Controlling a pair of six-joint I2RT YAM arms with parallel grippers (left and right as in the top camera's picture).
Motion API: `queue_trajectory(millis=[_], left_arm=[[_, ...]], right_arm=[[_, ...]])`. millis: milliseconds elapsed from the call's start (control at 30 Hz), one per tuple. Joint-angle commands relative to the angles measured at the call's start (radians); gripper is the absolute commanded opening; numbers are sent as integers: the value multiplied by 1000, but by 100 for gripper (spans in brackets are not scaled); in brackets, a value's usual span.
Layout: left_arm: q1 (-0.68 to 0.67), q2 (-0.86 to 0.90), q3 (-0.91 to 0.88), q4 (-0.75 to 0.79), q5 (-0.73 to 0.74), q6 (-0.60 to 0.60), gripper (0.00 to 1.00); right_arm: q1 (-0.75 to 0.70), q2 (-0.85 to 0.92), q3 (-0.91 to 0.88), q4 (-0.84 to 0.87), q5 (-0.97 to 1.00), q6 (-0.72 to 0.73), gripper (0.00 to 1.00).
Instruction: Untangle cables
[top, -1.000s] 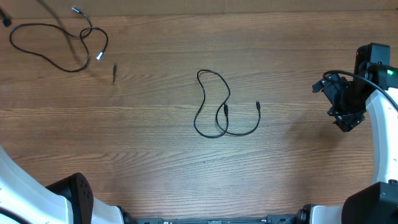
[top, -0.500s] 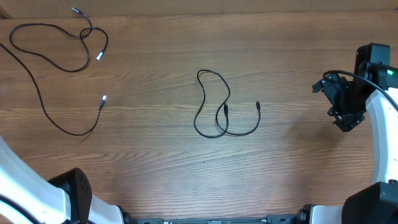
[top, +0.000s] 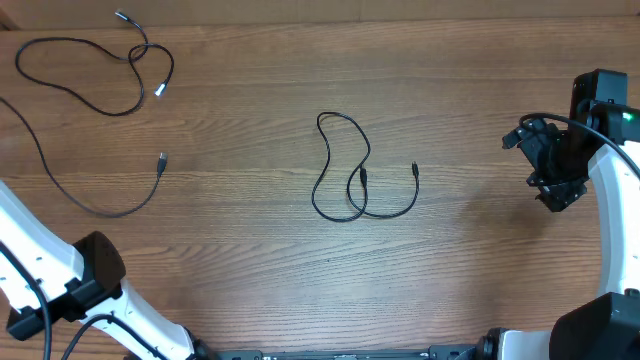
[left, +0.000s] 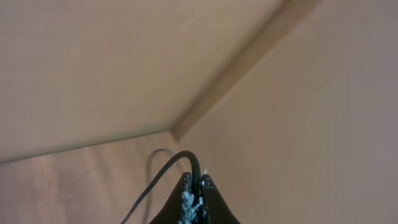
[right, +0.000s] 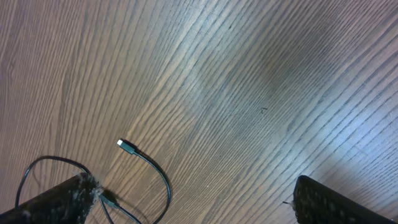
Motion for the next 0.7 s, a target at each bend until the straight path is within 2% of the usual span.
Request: queue_trajectory(millis=[0, 133, 300, 333, 467, 667], left_arm=[[36, 61, 6, -22, -19, 75, 4], [40, 134, 6, -63, 11, 137, 4], [39, 235, 6, -184, 2, 137, 4], [39, 256, 6, -220, -23, 127, 4], [54, 319, 6, -363, -125, -48, 4], [88, 372, 6, -398, -124, -50, 4]], right_arm=[[-2, 3, 9, 2, 10, 4, 100], [-2, 3, 9, 2, 10, 4, 100], [-2, 3, 9, 2, 10, 4, 100], [-2, 3, 9, 2, 10, 4, 100], [-2, 3, 9, 2, 10, 4, 100], [-2, 3, 9, 2, 10, 4, 100]])
